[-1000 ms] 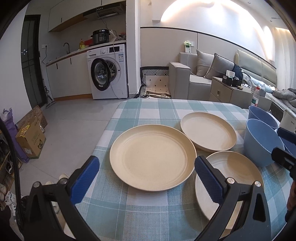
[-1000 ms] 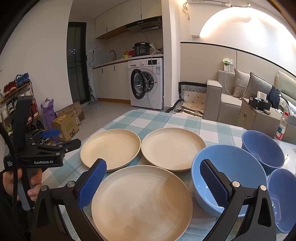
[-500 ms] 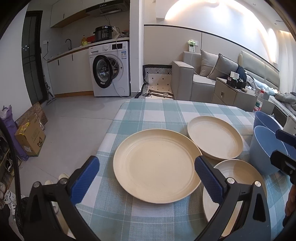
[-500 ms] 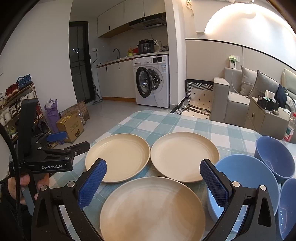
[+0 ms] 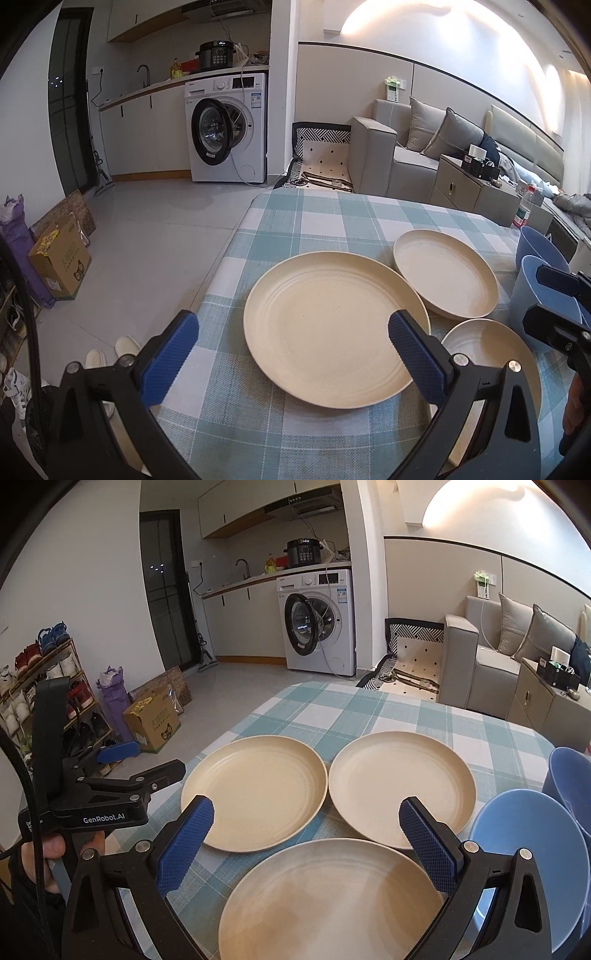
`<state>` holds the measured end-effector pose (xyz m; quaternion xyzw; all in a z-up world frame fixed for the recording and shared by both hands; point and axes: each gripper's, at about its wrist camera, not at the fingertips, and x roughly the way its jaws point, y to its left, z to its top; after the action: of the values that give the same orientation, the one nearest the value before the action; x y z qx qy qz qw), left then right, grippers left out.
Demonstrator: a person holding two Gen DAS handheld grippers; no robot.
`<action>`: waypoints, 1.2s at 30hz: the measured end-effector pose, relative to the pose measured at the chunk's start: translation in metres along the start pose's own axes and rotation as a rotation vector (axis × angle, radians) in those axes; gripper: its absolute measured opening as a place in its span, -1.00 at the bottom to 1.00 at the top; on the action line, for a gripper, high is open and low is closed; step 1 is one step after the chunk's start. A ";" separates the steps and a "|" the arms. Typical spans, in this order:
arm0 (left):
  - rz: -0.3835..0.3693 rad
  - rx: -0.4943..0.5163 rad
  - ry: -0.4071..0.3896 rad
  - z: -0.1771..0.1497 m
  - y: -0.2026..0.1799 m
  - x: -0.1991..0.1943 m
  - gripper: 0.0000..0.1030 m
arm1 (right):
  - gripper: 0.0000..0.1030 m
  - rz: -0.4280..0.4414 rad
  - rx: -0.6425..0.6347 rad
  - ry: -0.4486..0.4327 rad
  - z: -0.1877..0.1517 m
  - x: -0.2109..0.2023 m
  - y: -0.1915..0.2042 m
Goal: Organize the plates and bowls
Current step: 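Move both tools forward toward the rim of the nearest cream plate, then close the right tool on the cream plate rim while the left tool grips it too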
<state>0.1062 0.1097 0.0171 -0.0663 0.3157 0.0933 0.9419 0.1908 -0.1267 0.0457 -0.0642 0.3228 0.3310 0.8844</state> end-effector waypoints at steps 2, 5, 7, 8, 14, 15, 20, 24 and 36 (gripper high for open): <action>-0.002 -0.002 0.002 -0.002 0.001 0.001 1.00 | 0.99 0.011 0.009 0.016 0.000 0.007 -0.002; 0.000 -0.007 0.014 -0.003 0.004 0.005 1.00 | 0.99 0.022 0.011 0.033 -0.001 0.017 -0.001; -0.001 -0.011 0.020 -0.004 0.005 0.008 1.00 | 0.99 0.030 0.011 0.046 -0.002 0.023 0.000; -0.002 -0.010 0.022 -0.005 0.005 0.009 1.00 | 0.99 0.032 0.011 0.050 -0.002 0.024 0.000; 0.002 -0.004 0.035 -0.008 0.007 0.015 1.00 | 0.94 0.043 -0.004 0.083 -0.003 0.038 0.007; 0.003 -0.002 0.036 -0.008 0.007 0.016 1.00 | 0.92 0.044 -0.004 0.088 -0.003 0.041 0.007; 0.008 -0.002 0.056 -0.010 0.010 0.023 1.00 | 0.87 0.047 0.004 0.110 -0.003 0.052 0.007; 0.010 -0.006 0.074 -0.013 0.015 0.029 1.00 | 0.71 0.049 0.011 0.142 -0.005 0.061 0.007; 0.007 -0.019 0.131 -0.021 0.025 0.046 0.88 | 0.48 0.071 0.023 0.235 -0.007 0.093 0.012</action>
<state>0.1242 0.1363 -0.0292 -0.0801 0.3761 0.0951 0.9182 0.2328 -0.0697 -0.0156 -0.0810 0.4301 0.3485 0.8288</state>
